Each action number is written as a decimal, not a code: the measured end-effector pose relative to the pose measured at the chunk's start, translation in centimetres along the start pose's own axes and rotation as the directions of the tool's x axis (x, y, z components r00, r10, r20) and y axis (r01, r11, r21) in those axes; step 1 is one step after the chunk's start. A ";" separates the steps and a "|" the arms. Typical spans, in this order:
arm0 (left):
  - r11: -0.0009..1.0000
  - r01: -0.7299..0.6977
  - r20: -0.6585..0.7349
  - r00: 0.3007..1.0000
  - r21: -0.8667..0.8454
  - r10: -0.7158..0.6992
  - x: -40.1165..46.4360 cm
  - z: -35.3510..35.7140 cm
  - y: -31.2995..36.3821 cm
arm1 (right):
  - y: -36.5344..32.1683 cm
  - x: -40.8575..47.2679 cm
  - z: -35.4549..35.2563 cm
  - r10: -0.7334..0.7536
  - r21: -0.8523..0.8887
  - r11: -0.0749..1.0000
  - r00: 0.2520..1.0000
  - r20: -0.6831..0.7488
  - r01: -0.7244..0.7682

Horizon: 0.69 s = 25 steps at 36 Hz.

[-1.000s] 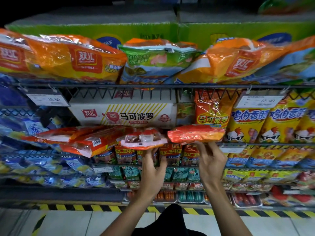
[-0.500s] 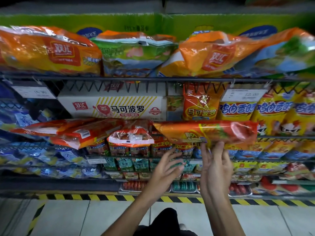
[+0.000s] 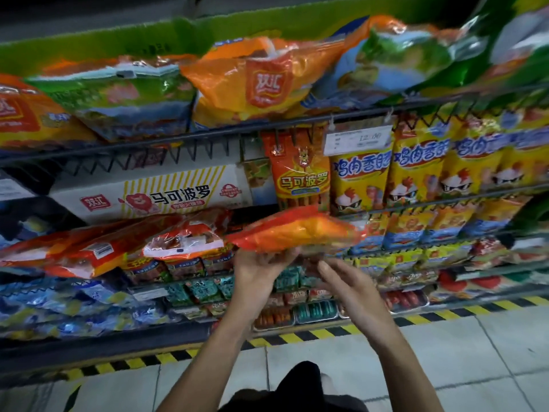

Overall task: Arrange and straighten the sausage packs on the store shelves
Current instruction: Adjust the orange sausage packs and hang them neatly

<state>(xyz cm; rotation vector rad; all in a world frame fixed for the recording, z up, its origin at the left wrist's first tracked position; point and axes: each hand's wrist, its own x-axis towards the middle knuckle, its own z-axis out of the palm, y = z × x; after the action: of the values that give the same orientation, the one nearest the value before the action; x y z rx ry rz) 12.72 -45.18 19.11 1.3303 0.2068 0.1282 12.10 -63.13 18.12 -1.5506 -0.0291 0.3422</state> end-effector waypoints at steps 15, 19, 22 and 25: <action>0.992 -0.025 -0.019 0.999 0.127 0.028 -1.1 -0.3 0.8 | 0.9 1.7 1.2 -0.233 -0.082 0.969 0.973 -0.004 0.231; 0.990 -0.014 -0.019 1.000 0.142 0.017 -0.7 -0.7 1.6 | 0.7 2.2 1.7 -0.264 -0.076 0.963 0.963 -0.050 0.260; 0.988 -0.017 -0.016 1.000 0.151 0.020 -0.5 -1.4 1.8 | 0.7 2.5 2.3 -0.295 -0.066 0.955 0.953 -0.069 0.290; 0.982 -0.015 0.016 1.000 0.190 0.012 -0.6 -2.4 1.5 | 0.9 2.9 2.6 -0.306 -0.071 0.951 0.950 -0.060 0.302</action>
<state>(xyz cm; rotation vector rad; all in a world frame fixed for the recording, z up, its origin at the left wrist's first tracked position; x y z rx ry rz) 11.63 -42.66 20.12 1.5223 0.2009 0.1124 14.03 -59.92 16.73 -1.5891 -0.2234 0.0423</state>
